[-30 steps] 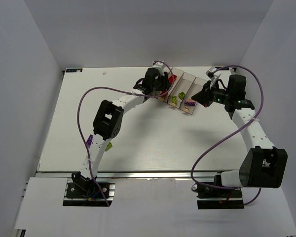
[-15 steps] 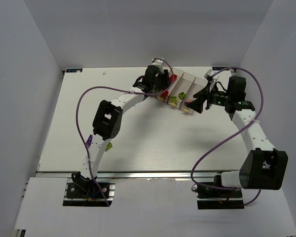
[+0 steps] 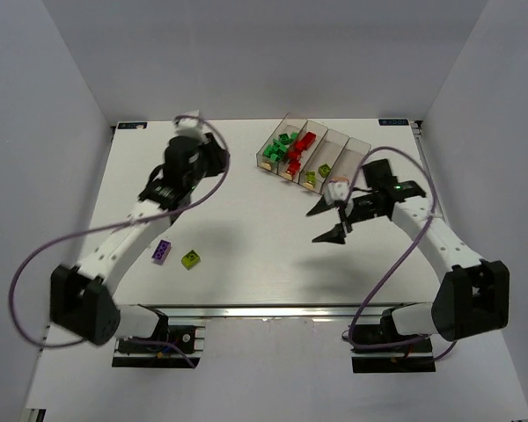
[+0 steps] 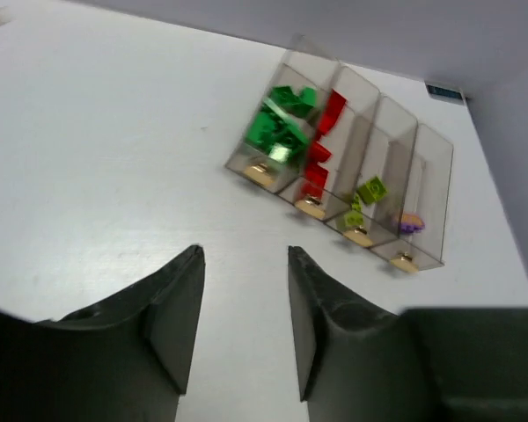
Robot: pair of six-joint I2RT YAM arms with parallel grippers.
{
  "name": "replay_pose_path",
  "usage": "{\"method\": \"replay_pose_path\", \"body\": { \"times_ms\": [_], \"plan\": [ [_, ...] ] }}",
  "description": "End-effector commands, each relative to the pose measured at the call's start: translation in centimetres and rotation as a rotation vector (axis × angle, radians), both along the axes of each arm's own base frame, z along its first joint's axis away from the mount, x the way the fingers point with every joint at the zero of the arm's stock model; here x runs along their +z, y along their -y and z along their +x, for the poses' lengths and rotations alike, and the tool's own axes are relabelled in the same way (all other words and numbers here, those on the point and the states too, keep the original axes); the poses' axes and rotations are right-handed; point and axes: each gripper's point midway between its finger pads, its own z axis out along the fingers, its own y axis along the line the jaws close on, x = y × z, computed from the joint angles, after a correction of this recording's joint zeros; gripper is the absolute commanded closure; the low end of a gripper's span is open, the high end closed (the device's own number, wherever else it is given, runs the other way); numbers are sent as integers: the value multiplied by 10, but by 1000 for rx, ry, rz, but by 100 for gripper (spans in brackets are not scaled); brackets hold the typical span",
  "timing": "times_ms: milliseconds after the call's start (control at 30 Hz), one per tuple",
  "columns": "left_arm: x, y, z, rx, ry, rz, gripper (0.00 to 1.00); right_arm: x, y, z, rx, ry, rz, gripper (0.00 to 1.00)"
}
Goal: Sort the legos into containers by color
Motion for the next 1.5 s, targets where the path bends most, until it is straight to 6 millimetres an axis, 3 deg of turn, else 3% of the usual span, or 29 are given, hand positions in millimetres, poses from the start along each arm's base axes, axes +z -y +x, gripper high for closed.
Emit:
{"method": "replay_pose_path", "body": {
  "times_ms": [0, 33, 67, 100, 200, 233, 267, 300, 333, 367, 400, 433, 500, 567, 600, 633, 667, 733, 933, 1233, 1467],
  "plan": [
    [-40, -54, -49, 112, -175, 19, 43, -15, -27, -27, 186, 86, -99, 29],
    [-42, -62, -59, 135, -186, 27, 38, -20, -36, -29, 200, 55, -124, 32],
    [-28, -72, -74, 153, -152, 13, 33, -21, -47, -27, 214, 82, -132, 34],
    [-42, -85, -88, 191, -191, 43, 26, -28, -61, -36, 256, 106, -179, 35],
    [-39, -107, -119, 254, -192, 28, 20, -43, -100, -35, 265, 144, -275, 33],
    [-37, -111, -126, 266, -189, 22, 20, -59, -110, -34, 282, 125, -318, 32],
    [-36, -114, -132, 278, -189, 5, 19, -52, -125, -28, 292, 158, -321, 31],
    [-31, -119, -143, 288, -177, -7, 19, -57, -137, -36, 327, 165, -346, 31],
    [-29, -125, -147, 311, -171, -11, 19, -73, -148, -35, 352, 135, -377, 31],
    [-25, -128, -152, 328, -164, -27, 18, -75, -157, -36, 361, 125, -384, 30],
    [-26, -134, -159, 344, -175, -19, 18, -65, -178, -36, 377, 156, -365, 30],
    [-14, -139, -165, 361, -142, -39, 18, -80, -189, -35, 390, 136, -388, 29],
    [-8, -153, -176, 413, -132, -33, 18, -75, -216, -34, 388, 163, -381, 27],
    [11, -165, -186, 454, -81, -53, 18, -89, -237, -31, 389, 155, -388, 27],
    [11, -170, -193, 468, -88, -43, 18, -77, -253, -29, 384, 171, -361, 26],
    [14, -173, -197, 479, -80, -44, 18, -91, -262, -30, 395, 153, -378, 26],
    [26, -179, -203, 495, -51, -60, 18, -92, -268, -29, 400, 158, -375, 26],
    [27, -184, -211, 507, -56, -56, 18, -97, -284, -31, 430, 180, -368, 26],
    [31, -191, -228, 527, -52, -94, 18, -120, -307, -42, 466, 186, -388, 26],
    [34, -193, -238, 530, -45, -135, 18, -136, -335, -19, 394, 229, -383, 26],
    [35, -191, -238, 526, -43, -152, 18, -146, -341, -16, 389, 234, -379, 27]
  ]
}}
